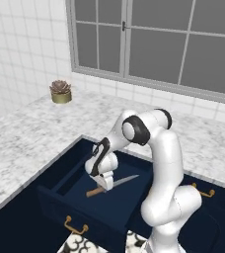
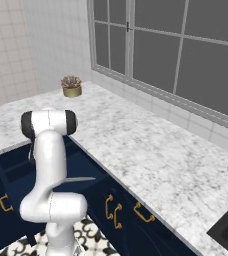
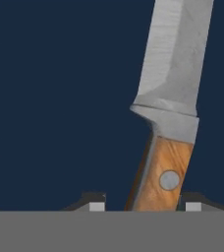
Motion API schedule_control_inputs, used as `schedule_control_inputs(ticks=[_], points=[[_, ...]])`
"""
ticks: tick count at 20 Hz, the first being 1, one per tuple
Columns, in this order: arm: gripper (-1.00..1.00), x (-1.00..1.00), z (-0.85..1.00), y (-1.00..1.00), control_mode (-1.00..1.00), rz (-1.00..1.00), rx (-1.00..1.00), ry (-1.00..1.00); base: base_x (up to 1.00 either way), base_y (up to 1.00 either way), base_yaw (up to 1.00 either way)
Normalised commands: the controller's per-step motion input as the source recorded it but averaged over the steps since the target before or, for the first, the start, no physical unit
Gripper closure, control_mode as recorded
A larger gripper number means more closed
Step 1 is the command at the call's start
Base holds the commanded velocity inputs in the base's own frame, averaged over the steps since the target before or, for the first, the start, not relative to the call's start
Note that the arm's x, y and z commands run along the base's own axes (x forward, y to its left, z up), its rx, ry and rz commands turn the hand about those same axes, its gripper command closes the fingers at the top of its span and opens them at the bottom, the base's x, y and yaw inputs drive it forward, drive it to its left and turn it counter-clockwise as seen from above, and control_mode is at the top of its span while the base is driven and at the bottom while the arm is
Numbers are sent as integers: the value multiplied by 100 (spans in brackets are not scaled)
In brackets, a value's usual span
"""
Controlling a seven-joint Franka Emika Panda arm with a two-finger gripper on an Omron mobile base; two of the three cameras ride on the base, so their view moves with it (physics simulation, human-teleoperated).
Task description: Pick up the knife from the drawer and place it on the cutting board. Then place the meat from the plate to the cutting board.
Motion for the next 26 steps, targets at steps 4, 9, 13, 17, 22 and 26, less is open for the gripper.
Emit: schedule_control_inputs(ticks=[4, 9, 13, 17, 22, 26], points=[[-100, -11, -57, 2, -100, 0, 0, -6, 0, 0, 0], [-100, -32, -66, 0, -100, 0, 0, -22, 0, 0, 0], [-100, -31, -71, 0, -100, 0, 0, -24, 0, 0, 0], [100, -5, -76, 0, -100, 0, 0, -4, 0, 0, 0], [100, 0, -41, 0, -100, 0, 0, 4, 0, 0, 0], [100, -31, 0, 13, -100, 0, 0, 5, 0, 0, 0]])
